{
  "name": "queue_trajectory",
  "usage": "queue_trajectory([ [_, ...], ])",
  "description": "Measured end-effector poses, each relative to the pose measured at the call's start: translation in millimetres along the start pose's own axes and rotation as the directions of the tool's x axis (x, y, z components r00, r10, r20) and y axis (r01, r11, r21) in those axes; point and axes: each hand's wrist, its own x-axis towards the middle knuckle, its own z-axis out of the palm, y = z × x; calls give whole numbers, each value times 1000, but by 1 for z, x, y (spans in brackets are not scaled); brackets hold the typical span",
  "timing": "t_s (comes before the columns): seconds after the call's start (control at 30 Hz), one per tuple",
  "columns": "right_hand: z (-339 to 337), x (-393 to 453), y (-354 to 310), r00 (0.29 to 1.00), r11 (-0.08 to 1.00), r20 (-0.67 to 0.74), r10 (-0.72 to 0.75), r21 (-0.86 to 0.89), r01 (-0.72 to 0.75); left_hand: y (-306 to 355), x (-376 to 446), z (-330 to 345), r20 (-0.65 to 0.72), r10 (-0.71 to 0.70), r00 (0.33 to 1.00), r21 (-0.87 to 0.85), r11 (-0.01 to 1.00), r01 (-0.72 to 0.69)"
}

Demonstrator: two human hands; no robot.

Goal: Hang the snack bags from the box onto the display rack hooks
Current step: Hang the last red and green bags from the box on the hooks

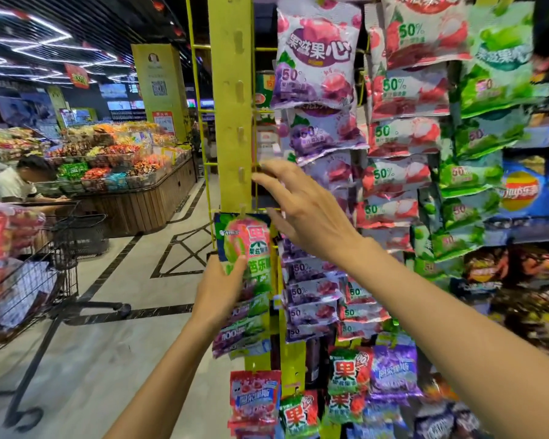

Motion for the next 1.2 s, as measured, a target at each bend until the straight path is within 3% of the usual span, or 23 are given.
queue_trajectory([
  [0.17,-3,-97,1,987,985,113,113,119,-127,-13,-25,-2,-97,-56,994,-107,993,45],
  [0.23,-4,-133,7,973,975,169,157,130,-180,-15,-43,-5,-286,20,958,-34,999,-31],
  [0.3,-3,-165,15,958,964,210,196,139,-228,-14,-62,-6,-509,305,805,300,939,-166],
  [0.33,-3,-178,18,949,958,232,211,145,-249,-12,-71,-5,-520,466,715,464,858,-221],
  [0.4,-1,-199,26,934,946,273,233,158,-282,-13,-83,5,-411,645,644,638,708,-302],
  [0.5,3,-229,32,920,934,308,241,183,-306,-43,-92,33,-151,719,678,736,540,-409],
  [0.63,21,-286,29,896,920,375,240,207,-333,-104,-111,77,163,686,709,766,365,-529],
  [0.77,51,-362,13,859,917,456,233,192,-350,-176,-140,122,323,590,740,741,329,-585],
  [0.9,90,-453,-14,775,879,580,253,196,-434,-260,-171,165,451,462,764,719,319,-617],
  [1.1,154,-605,-80,571,779,760,310,141,-611,-407,-226,220,580,217,785,705,348,-618],
  [1.2,185,-676,-120,424,733,847,320,62,-677,-487,-258,243,605,103,790,706,390,-591],
])
